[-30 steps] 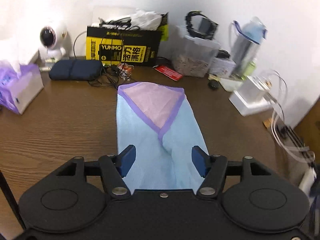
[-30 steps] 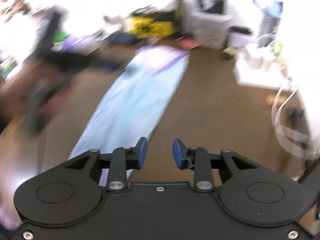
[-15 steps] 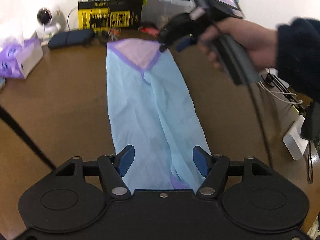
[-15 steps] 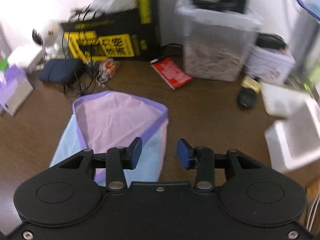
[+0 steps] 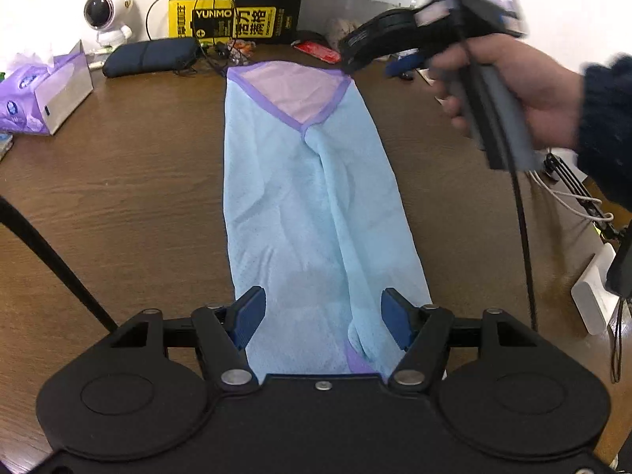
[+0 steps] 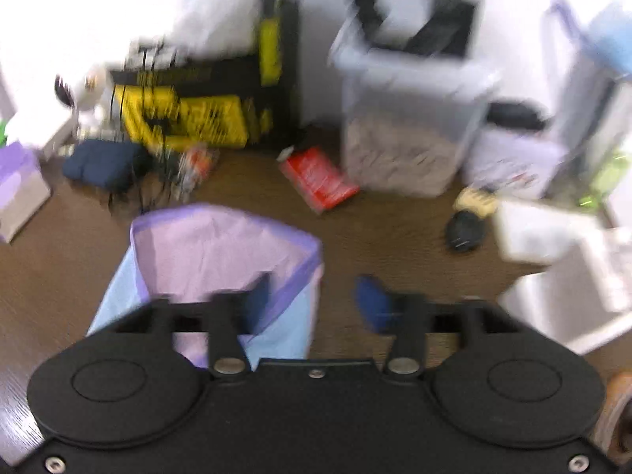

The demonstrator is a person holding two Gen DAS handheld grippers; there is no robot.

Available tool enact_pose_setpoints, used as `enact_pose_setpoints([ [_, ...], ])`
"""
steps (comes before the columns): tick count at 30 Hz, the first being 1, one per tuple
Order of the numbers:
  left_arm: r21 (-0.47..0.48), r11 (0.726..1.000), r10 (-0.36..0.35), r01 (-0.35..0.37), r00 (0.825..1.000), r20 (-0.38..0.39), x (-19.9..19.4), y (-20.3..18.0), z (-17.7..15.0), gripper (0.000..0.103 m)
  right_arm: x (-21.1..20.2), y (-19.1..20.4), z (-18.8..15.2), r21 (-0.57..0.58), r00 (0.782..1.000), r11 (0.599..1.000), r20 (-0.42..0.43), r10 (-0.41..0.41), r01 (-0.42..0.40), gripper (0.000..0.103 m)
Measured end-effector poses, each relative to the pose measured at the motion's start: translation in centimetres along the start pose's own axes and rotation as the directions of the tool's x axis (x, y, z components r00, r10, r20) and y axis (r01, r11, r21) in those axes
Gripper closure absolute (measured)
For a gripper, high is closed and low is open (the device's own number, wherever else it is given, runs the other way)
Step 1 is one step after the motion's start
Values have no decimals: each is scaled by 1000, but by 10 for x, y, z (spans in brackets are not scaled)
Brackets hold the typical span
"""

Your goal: Fold clothes

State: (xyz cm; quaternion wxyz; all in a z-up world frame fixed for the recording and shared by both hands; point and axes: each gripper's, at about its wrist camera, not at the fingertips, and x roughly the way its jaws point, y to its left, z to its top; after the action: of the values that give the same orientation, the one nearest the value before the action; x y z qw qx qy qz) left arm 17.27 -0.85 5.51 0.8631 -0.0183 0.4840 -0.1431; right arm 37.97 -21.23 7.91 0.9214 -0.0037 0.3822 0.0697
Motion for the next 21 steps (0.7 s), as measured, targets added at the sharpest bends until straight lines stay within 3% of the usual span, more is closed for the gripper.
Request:
enact_pose_setpoints([
  [3, 15, 1000, 19, -19, 1000, -11, -6, -1, 3, 39, -39, -10, -11, -17, 998, 1000, 59, 23, -23, 34],
  [7, 28, 996, 91, -90, 995, -31, -18, -4, 7, 39, -93, -8, -44, -143, 998, 990, 56, 19, -11, 34],
  [12, 55, 992, 115, -113, 993, -33, -38, -4, -2, 37, -158, 15, -99, -360, 992, 925, 1, 127, -119, 34],
  [14, 112, 989, 101, -99, 995, -18, -46, -5, -13, 34, -184, 32, -133, -496, 981, 849, -43, 188, -184, 34],
  [17, 204, 978, 42, -39, 999, -9, -56, -7, -34, 34, -209, 51, -178, -604, 961, 750, -115, 252, -269, 34],
  [18, 239, 971, 8, -5, 1000, -12, -60, -8, -45, 34, -214, 54, -186, -621, 956, 729, -133, 263, -287, 34],
  [21, 357, 928, -101, 108, 994, -40, -76, -8, -82, 33, -233, 70, -223, -701, 921, 602, -245, 301, -383, 34],
])
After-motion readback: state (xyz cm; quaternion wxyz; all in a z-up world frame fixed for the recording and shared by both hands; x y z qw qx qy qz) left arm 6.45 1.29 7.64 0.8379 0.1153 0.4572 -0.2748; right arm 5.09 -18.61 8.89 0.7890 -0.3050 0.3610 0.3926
